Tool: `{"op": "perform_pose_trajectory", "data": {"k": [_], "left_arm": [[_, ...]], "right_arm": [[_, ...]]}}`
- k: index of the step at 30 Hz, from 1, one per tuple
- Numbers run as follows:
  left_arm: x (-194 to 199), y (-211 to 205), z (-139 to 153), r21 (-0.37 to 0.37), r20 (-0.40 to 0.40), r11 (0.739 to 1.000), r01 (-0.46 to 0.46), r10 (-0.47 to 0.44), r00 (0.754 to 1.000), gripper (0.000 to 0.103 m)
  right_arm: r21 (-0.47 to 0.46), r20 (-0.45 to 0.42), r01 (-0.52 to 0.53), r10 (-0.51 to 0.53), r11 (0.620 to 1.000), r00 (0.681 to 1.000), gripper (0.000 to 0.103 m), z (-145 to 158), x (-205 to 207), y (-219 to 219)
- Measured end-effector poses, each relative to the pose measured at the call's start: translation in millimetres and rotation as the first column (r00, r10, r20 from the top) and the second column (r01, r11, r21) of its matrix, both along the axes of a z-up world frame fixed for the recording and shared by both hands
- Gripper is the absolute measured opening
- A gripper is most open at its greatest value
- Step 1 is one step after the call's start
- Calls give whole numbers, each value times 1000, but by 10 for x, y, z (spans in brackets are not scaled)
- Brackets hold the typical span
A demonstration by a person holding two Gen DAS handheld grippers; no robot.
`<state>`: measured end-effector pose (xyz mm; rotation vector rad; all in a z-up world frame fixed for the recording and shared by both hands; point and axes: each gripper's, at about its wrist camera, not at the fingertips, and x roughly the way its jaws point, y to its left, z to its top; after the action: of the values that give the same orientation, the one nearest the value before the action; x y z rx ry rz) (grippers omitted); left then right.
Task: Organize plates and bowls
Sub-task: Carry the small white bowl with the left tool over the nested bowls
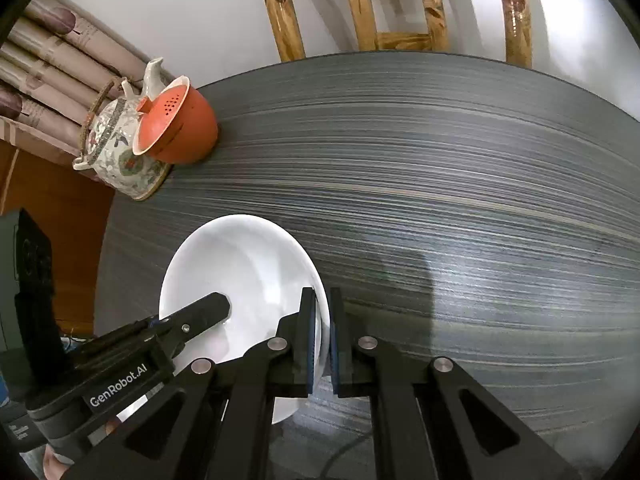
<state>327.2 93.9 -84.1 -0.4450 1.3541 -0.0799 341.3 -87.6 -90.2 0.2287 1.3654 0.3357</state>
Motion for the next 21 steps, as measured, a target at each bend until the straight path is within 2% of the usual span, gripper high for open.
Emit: {"op": "perform_pose_trajectory", "data": {"k": [14,21], "left_arm": [[-287,-182,359,0,38,999,35,-35,999,10],[-559,-256,537,8,63,999,54,-54,997,10]], "right_arm": [[-5,35,20,-19,1000,999,7,398,-407,-158],[-4,55,32,-31,999,998,7,576,-680,-223]]}}
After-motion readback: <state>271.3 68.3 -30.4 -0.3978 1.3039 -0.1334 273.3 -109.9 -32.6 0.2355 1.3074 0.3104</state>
